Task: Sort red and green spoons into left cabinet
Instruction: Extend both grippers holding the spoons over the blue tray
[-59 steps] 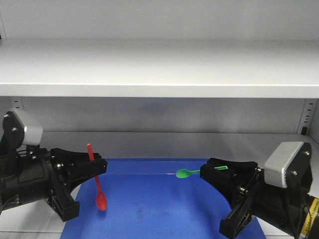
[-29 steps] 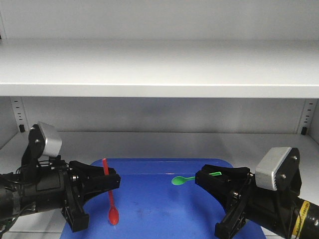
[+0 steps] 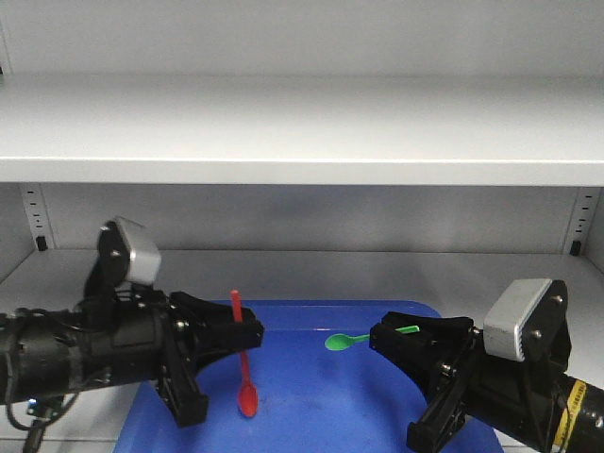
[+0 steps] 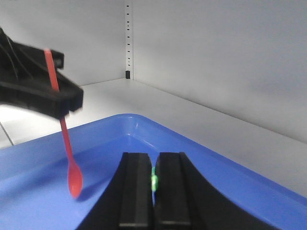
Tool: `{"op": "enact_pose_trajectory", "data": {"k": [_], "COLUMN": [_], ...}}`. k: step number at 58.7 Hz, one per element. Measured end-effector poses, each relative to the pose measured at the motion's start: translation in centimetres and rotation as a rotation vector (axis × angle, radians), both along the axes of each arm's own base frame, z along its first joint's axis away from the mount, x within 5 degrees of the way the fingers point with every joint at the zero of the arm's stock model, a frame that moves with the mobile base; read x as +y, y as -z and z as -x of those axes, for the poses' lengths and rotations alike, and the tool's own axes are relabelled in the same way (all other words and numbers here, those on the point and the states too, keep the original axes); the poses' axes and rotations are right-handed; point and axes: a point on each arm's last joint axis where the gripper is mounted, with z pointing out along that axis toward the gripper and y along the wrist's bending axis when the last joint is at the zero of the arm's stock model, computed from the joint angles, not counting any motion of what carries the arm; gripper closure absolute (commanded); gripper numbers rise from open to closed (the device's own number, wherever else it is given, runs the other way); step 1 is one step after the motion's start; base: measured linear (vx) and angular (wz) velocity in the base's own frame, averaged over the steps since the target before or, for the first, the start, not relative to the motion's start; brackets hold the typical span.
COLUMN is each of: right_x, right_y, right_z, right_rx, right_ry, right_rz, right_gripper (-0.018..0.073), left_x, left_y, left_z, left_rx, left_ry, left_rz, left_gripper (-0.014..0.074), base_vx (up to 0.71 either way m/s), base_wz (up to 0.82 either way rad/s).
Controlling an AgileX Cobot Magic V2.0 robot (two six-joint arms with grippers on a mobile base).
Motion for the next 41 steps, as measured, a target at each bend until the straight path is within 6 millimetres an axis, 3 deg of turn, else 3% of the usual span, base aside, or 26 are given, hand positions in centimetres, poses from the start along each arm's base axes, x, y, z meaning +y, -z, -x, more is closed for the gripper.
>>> {"op": "enact_pose_trajectory", "data": {"k": [8,16,23,35,41], "right_x": [0.00,-0.01,-0.01,-0.02,-0.09], "right_y": [0.00,0.01,0.02,0.04,0.06], "right_z": [0.00,-0.01,-0.01,-0.02,-0.10], "right_rx": [0.000,0.001,0.002,0.003,0.009], "right_ry": [0.000,0.001,0.002,0.004,0.015], "right_rz": [0.000,0.001,0.002,0.003,0.001], "right_gripper": [0.0536,0.0454,0.0335,0.0034,-0.0035], "left_x": [-0.35,-0.22,-0.21,-0.17,-0.13], "left_y": [0.47,0.54,0.55,0.70,0.64], "left_z": [-0.26,-0.51,-0.54,-0.63,-0.74], "left_rx": [0.016,0.018,0.018,0.018,0.014], "left_ry": [-0.008,-0.037,-0.041,-0.047,-0.057], "left_rz": [-0.005,-0.010,-0.011,-0.022,-0.027], "left_gripper": [0.0587,0.0525,0.0407,0.0134,0.0059], "base_vx": [0.00,0.00,0.00,0.00,0.00], "base_wz": [0.00,0.00,0.00,0.00,0.00]}}
